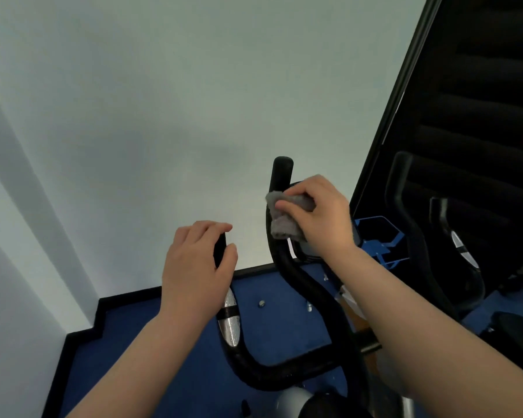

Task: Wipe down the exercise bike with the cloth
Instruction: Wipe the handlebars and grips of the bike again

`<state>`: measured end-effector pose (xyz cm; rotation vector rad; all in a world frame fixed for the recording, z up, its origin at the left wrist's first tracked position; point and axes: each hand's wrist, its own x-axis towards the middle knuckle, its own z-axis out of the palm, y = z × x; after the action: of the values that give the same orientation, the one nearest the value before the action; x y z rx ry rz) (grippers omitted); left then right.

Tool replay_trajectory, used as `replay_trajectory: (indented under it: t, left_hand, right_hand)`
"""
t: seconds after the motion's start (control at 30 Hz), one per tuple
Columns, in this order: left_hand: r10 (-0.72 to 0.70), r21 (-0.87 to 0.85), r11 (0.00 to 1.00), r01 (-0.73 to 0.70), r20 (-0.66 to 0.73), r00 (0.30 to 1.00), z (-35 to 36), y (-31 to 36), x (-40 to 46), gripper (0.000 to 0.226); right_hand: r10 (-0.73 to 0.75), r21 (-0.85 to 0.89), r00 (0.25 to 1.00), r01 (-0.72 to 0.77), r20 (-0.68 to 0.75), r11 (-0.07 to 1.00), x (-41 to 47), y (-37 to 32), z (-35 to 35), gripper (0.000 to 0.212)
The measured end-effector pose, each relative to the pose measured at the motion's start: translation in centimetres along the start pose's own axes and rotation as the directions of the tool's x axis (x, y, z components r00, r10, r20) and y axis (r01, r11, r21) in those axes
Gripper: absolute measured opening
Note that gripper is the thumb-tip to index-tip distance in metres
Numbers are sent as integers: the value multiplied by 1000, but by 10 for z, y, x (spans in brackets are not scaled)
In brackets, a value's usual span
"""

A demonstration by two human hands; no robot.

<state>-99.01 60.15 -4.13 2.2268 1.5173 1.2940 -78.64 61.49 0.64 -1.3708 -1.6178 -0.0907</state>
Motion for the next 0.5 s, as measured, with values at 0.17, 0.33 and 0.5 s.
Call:
replay_trajectory:
  t: [0.17, 0.33, 0.5]
  left_hand:
    - [-9, -18, 1000, 8, -25, 1000, 1, 3, 1, 26]
    - [3, -18, 1000, -3, -7, 1000, -1, 1, 2, 26]
    - [4, -19, 1000, -5, -26, 1000, 1, 0, 2, 26]
  right_hand:
    - [-108, 15, 994, 108, -17, 994, 64, -30, -19, 13]
    - [68, -27, 990, -65, 126, 998, 65, -19, -17, 21]
    - [354, 403, 930, -361, 94, 841, 43, 11, -33, 21]
